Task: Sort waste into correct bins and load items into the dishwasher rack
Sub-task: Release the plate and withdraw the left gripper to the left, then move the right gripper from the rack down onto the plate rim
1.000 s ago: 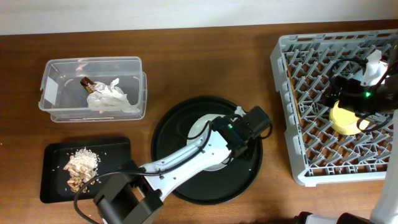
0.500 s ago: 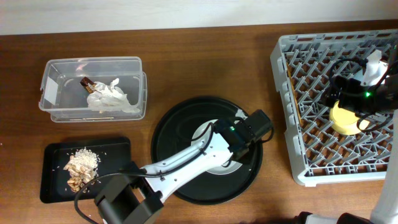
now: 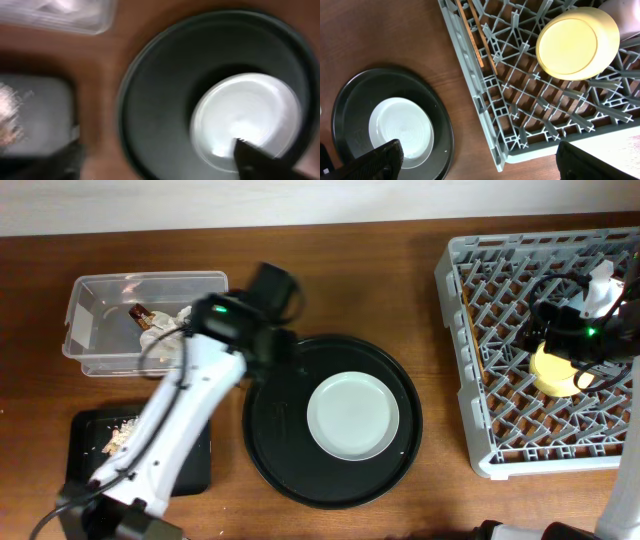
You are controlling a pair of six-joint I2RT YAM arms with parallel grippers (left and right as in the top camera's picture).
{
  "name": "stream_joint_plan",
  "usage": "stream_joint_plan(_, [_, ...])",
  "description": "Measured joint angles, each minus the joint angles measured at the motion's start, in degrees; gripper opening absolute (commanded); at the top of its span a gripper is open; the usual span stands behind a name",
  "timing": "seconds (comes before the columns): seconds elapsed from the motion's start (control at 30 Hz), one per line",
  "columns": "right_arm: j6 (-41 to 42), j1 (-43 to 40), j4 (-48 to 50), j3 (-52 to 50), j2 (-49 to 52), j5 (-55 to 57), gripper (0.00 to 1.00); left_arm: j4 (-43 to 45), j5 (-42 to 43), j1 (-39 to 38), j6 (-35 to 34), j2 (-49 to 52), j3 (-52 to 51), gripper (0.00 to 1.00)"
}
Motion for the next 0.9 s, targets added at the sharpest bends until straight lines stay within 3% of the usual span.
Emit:
stream_joint_plan(0.17, [0.0, 0.0, 0.0, 0.0, 0.0, 0.0, 0.98, -7.3, -1.9, 9.0, 0.0, 0.0, 0.0, 0.99])
stream_joint_plan(0.33, [0.0, 0.0, 0.0, 0.0, 0.0, 0.0, 0.98, -8.1, -3.0, 14.3, 0.0, 0.0, 0.0, 0.99])
stream_joint_plan(0.6, [0.8, 0.0, 0.0, 0.0, 0.0, -1.6, 0.99, -8.1, -3.2, 14.7, 0.0, 0.0, 0.0, 0.99])
stream_joint_plan(0.9, [1.7, 3.8, -3.9, -1.6, 0.0, -14.3, 0.99, -8.0, -3.2, 14.7, 0.0, 0.0, 0.0, 0.99])
